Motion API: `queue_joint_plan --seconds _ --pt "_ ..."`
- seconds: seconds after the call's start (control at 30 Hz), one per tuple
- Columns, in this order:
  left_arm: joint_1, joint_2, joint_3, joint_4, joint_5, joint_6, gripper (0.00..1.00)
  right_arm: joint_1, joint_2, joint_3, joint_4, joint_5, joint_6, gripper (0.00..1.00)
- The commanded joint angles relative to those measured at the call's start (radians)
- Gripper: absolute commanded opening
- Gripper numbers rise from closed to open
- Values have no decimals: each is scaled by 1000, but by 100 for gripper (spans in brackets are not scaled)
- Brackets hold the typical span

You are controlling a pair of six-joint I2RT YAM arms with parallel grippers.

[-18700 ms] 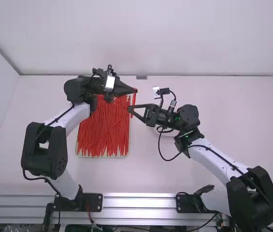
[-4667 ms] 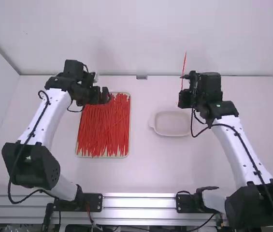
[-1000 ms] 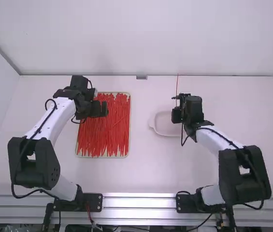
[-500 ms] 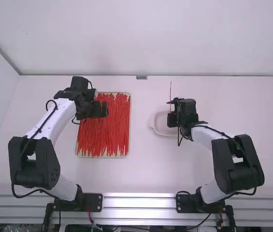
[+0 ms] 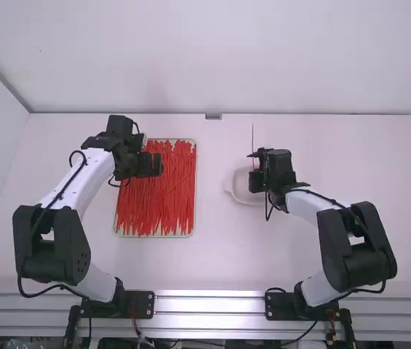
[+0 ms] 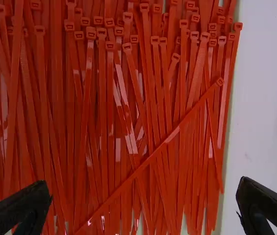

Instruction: Fasten the cable tie

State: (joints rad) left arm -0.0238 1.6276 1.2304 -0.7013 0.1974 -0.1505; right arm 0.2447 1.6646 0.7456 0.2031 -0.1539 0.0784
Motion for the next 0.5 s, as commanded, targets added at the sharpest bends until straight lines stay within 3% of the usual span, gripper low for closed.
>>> queue_joint_plan --seconds 0.0,0.47 --pt "-3 -21 -9 -3 4 -2 99 0 10 -6 -2 -2 0 0" --pt "-2 -21 -9 -4 4 -2 99 -2 10 -6 0 -2 0 2"
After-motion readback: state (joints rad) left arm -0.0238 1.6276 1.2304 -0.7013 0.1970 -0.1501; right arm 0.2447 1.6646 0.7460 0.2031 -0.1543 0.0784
